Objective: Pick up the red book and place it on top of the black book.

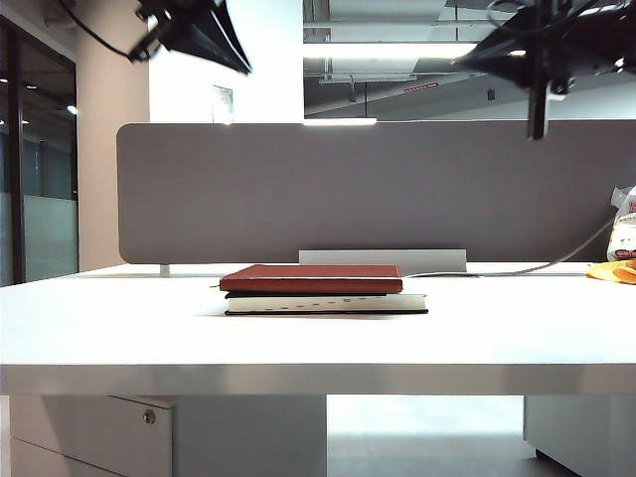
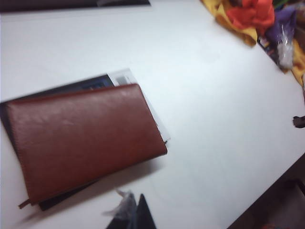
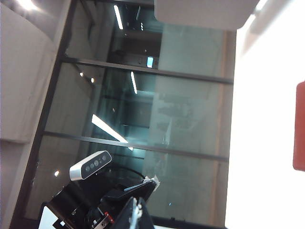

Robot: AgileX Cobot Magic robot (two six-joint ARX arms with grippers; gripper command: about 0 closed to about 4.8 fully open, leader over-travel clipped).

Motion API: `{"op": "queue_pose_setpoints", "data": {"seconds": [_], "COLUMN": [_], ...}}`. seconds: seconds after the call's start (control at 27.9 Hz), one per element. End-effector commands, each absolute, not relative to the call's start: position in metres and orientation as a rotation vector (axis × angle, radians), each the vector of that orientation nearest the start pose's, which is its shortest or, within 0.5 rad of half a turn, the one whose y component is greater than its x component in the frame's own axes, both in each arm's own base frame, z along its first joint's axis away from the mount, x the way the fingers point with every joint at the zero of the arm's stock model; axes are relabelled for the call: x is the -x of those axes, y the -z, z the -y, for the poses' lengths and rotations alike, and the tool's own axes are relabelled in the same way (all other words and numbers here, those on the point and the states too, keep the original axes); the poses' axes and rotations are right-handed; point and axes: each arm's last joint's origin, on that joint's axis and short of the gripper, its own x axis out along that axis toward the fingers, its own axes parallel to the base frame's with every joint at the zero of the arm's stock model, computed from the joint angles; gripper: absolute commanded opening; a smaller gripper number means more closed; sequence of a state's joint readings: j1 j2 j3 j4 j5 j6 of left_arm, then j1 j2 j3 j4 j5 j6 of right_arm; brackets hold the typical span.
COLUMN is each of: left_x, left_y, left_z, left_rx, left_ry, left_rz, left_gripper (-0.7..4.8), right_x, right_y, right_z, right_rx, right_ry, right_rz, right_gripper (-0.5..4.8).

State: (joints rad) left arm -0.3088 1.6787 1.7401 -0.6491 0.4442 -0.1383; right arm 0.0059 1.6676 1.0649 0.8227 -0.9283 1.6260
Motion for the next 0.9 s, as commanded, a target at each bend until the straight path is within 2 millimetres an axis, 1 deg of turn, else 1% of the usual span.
{"op": "queue_pose_setpoints", "data": {"seconds": [0.04,0.14,0.25,0.32,0.5,0.75,0.9], "left_x": [-0.336,-0.327,-0.319,-0.314,-0.304,-0.291,-0.278], "left_y": [-0.400,-0.409,-0.418,-0.423,-0.431,-0.439,-0.451], "left_z": [0.117,0.111,0.107,0.105,0.102,0.097,0.093], "left_rx": [0.156,0.139,0.132,0.132,0.126,0.094,0.078], "left_ry": [0.688,0.675,0.668,0.669,0.672,0.665,0.642], "left_rz": [-0.628,-0.602,-0.579,-0.563,-0.544,-0.531,-0.480], "left_gripper": [-0.05,-0.05,-0.05,-0.05,-0.05,-0.05,-0.05], "right_x": [-0.358,-0.352,-0.346,-0.342,-0.333,-0.318,-0.304], "right_y": [-0.307,-0.315,-0.324,-0.329,-0.341,-0.355,-0.366], "right_z": [-0.015,-0.003,0.003,0.011,0.023,0.049,0.066], "right_rx": [-1.310,-1.260,-1.223,-1.211,-1.168,-1.102,-1.025], "right_ry": [-0.901,-0.913,-0.923,-0.912,-0.904,-0.866,-0.833], "right_rz": [-0.532,-0.503,-0.467,-0.437,-0.379,-0.288,-0.223], "right_gripper": [-0.02,-0.02,-0.02,-0.02,-0.02,-0.02,-0.03]}}
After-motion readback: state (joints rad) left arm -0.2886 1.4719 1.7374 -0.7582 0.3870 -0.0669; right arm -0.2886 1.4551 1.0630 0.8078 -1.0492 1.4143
